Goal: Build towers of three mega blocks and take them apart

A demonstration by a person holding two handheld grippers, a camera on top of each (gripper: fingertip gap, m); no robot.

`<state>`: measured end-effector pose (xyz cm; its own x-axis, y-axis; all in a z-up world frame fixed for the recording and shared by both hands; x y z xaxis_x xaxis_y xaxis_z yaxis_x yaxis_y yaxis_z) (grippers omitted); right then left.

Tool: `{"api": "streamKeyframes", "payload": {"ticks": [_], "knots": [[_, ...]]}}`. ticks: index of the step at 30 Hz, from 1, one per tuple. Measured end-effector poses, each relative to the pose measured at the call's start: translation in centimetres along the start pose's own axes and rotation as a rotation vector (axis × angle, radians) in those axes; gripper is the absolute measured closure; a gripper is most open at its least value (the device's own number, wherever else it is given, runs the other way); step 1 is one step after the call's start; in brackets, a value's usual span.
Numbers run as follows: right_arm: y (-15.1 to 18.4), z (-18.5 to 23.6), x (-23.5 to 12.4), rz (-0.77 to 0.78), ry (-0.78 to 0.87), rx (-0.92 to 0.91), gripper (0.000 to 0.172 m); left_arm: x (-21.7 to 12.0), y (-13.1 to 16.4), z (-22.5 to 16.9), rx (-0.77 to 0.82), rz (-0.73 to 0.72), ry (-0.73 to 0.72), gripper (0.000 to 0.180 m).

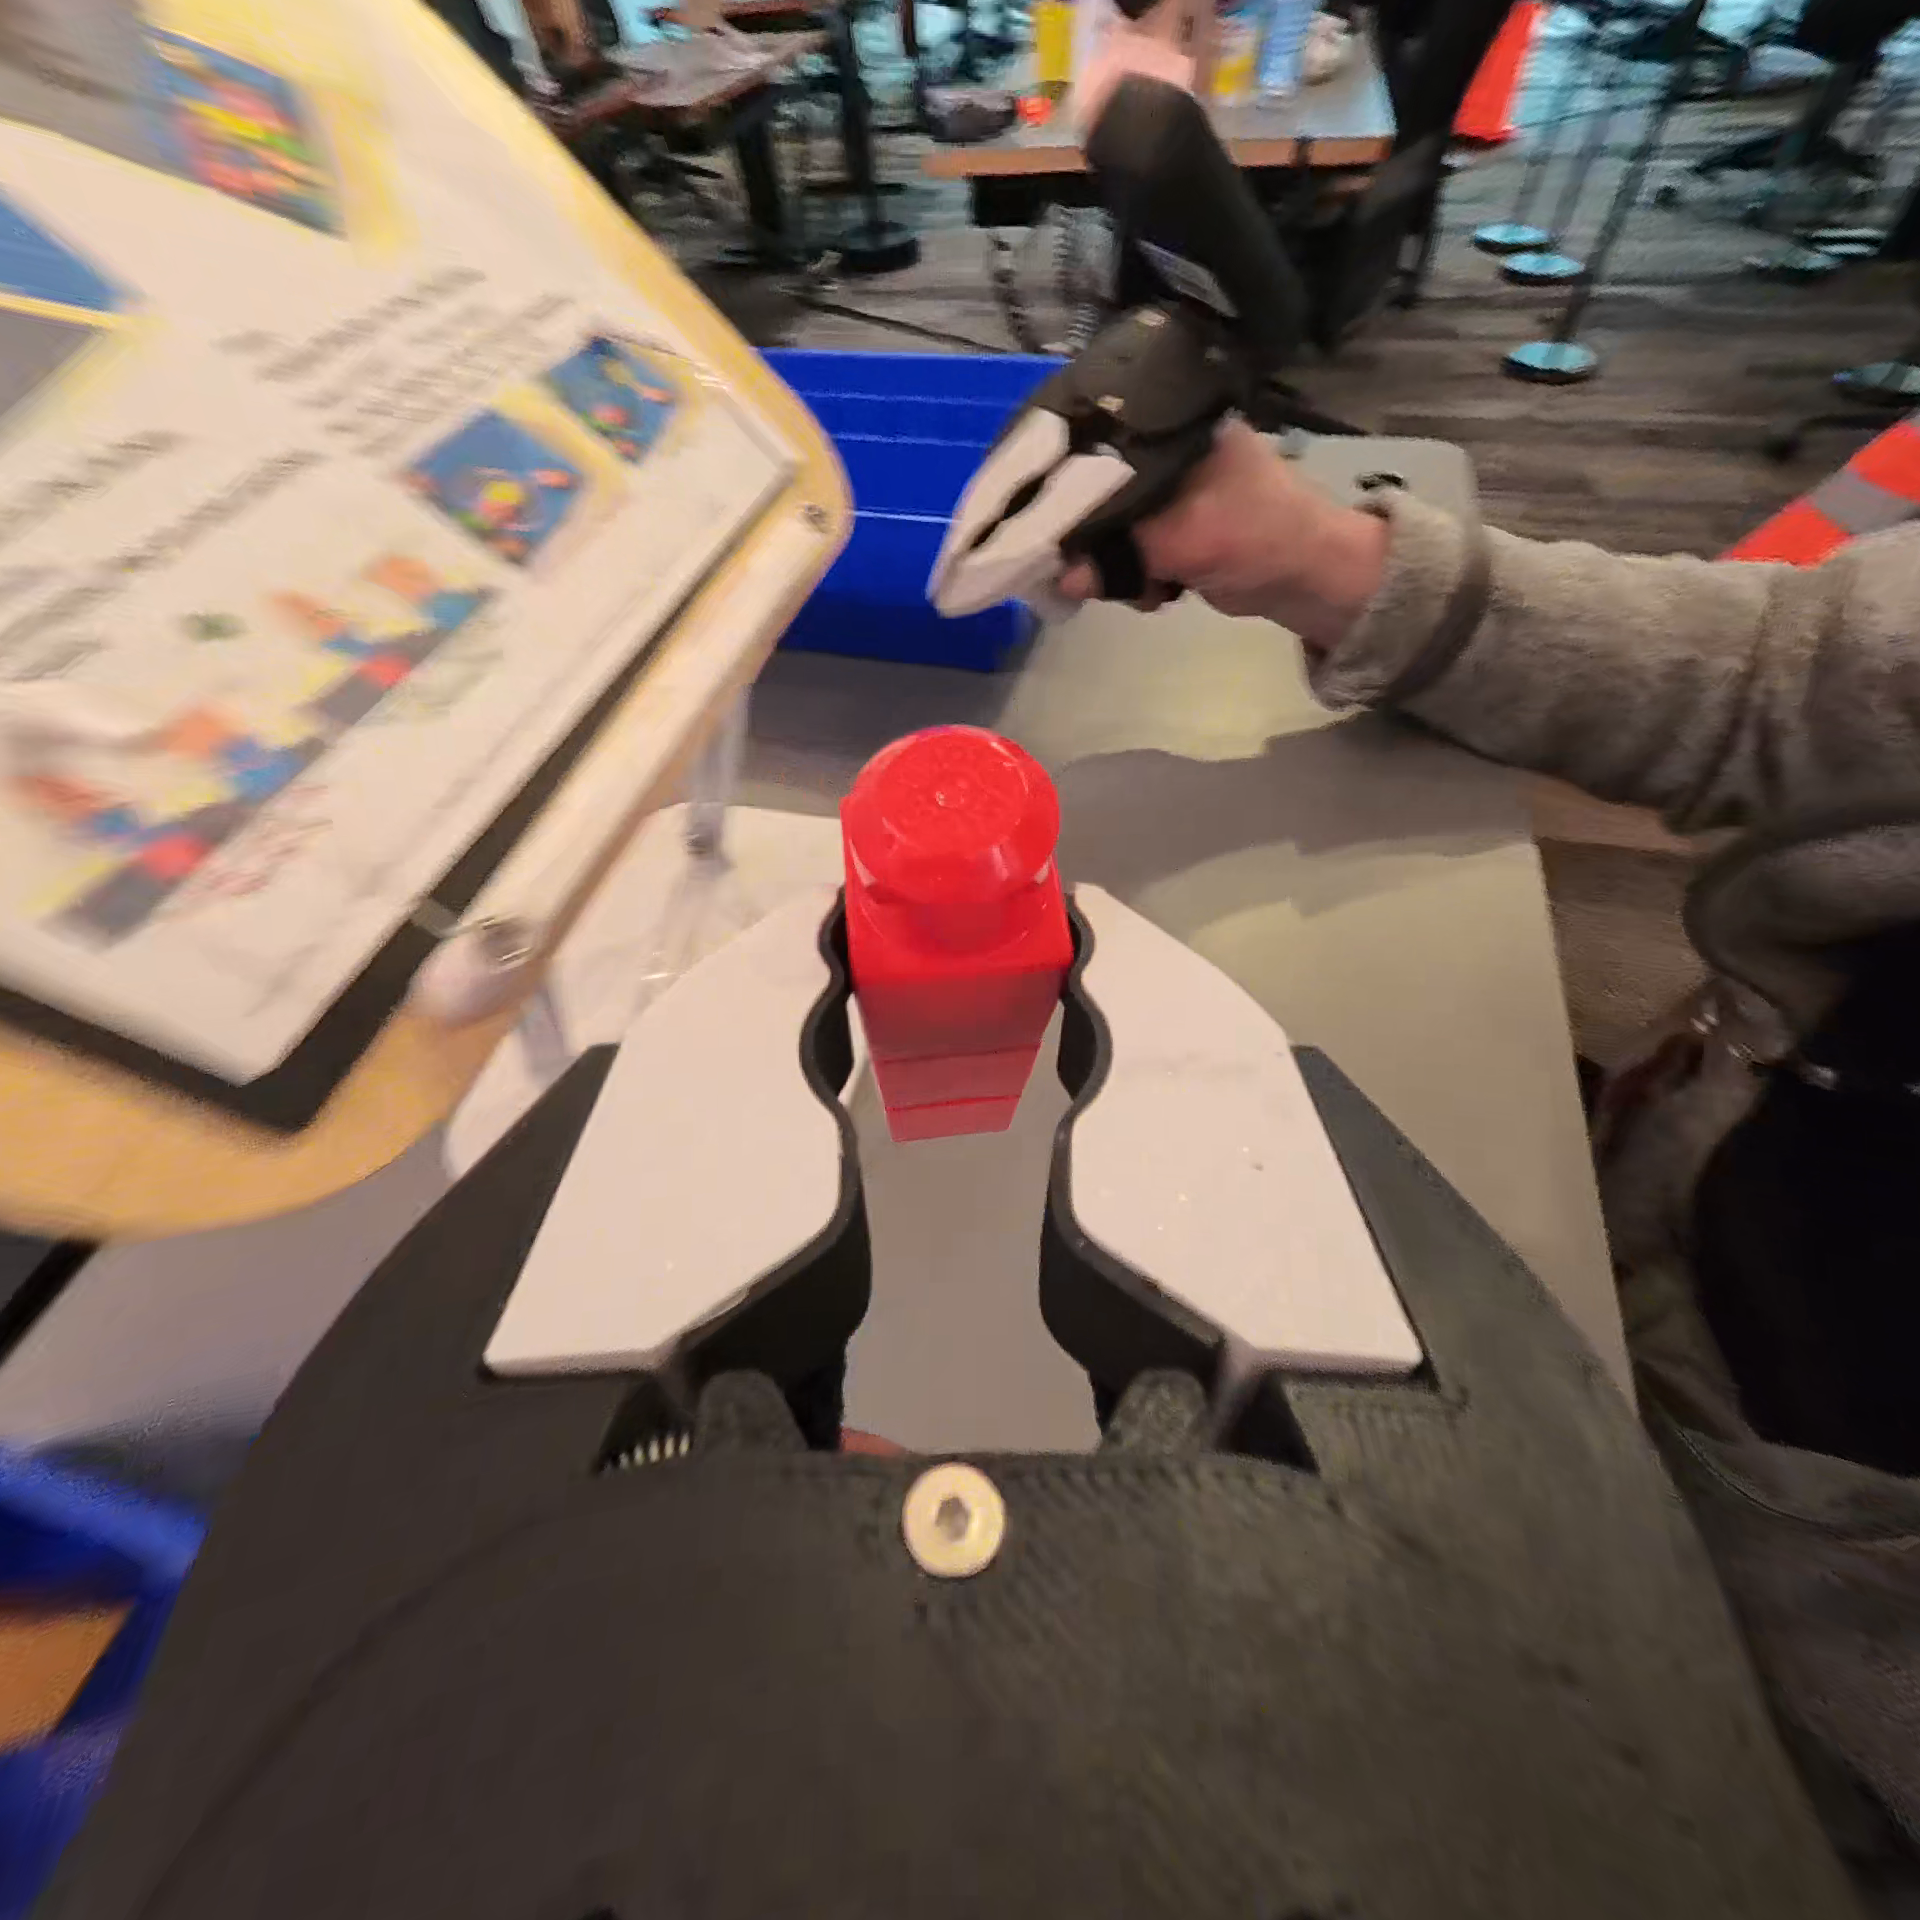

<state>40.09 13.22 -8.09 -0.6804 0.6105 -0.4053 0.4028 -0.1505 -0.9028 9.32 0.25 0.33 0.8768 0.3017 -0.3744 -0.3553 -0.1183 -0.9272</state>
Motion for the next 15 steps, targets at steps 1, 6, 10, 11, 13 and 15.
{"api": "streamKeyframes", "payload": {"ticks": [1,6,10,11,13,15], "knots": [[0.1,0.1,0.1,-0.003,-0.015,-0.006,0.168,1.6,0.3,-0.3,0.010,0.018,0.035,0.145],[0.0,1.6,0.1,-0.049,-0.145,-0.056,0.168,7.7,2.0,-0.7,0.046,0.081,0.156,0.145],[-0.1,2.8,0.5,-0.054,-0.216,-0.080,0.168,10.6,3.3,-0.3,0.048,0.116,0.209,0.145],[-0.1,2.9,0.6,-0.052,-0.221,-0.078,0.168,11.3,3.7,-0.2,0.047,0.125,0.227,0.145],[0.0,2.9,0.6,-0.050,-0.230,-0.076,0.168,12.3,4.2,-0.2,0.057,0.140,0.246,0.145],[0.0,2.8,0.6,-0.055,-0.234,-0.066,0.168,13.1,4.8,-0.3,0.071,0.181,0.256,0.145]]}}
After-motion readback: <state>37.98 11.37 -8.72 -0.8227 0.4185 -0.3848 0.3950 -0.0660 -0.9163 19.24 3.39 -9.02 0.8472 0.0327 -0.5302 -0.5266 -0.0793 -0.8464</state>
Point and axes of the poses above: each gripper's, where its closed fingertips meet, x out along the fingers, y out of its underside, z = x × y across the jaws, the point moved 7 cm from there along -x, back along the fingers, and after that the axes turned 10 degrees about y, right-handed, at the moved point
